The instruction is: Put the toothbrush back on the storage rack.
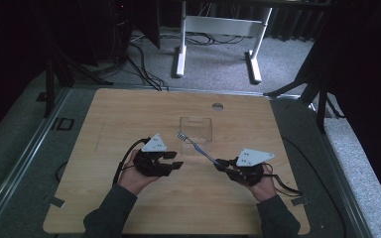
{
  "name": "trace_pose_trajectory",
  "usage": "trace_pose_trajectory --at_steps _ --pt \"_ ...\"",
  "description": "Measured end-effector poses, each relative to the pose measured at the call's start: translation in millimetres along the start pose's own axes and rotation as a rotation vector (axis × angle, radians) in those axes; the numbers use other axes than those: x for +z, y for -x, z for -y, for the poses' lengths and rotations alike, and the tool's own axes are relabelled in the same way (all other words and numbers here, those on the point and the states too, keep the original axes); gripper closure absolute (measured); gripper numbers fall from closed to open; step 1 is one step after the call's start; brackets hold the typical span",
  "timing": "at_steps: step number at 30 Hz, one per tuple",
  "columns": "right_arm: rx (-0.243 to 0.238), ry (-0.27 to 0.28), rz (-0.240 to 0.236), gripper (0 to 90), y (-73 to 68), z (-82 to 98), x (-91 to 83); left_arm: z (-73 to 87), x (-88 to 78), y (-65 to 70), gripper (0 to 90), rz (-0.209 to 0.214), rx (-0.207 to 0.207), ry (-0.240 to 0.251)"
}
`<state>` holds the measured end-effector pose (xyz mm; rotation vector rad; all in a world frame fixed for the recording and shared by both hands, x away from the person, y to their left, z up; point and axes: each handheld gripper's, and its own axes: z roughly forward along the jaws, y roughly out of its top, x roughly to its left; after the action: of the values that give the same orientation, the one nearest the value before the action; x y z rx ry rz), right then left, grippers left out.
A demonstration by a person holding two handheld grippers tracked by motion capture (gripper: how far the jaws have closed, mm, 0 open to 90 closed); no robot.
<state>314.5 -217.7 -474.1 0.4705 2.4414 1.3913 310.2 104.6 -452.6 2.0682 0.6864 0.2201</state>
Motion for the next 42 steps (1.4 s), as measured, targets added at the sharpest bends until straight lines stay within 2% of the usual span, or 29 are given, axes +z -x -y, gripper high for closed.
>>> trace_pose_trajectory --at_steps 4,12,20,42 --pt "0.001 0.012 -0.003 80.7 -1.1 -1.1 -0.3 -0.9 -0.4 0.4 56.6 -0.018 -0.016 0.026" --pt "-0.015 0.043 -0.001 80.7 -6.4 -8.1 2.7 -3.3 1.7 2.0 56.6 -0.015 -0.053 0.066" --pt "-0.016 0.063 0.006 80.6 -8.1 -10.5 4.2 -7.2 2.3 4.9 57.0 -0.037 -0.091 0.118" --pt "-0.020 0.100 0.003 80.6 -14.5 -13.4 8.6 -15.3 7.4 7.2 54.2 0.000 -0.131 0.171"
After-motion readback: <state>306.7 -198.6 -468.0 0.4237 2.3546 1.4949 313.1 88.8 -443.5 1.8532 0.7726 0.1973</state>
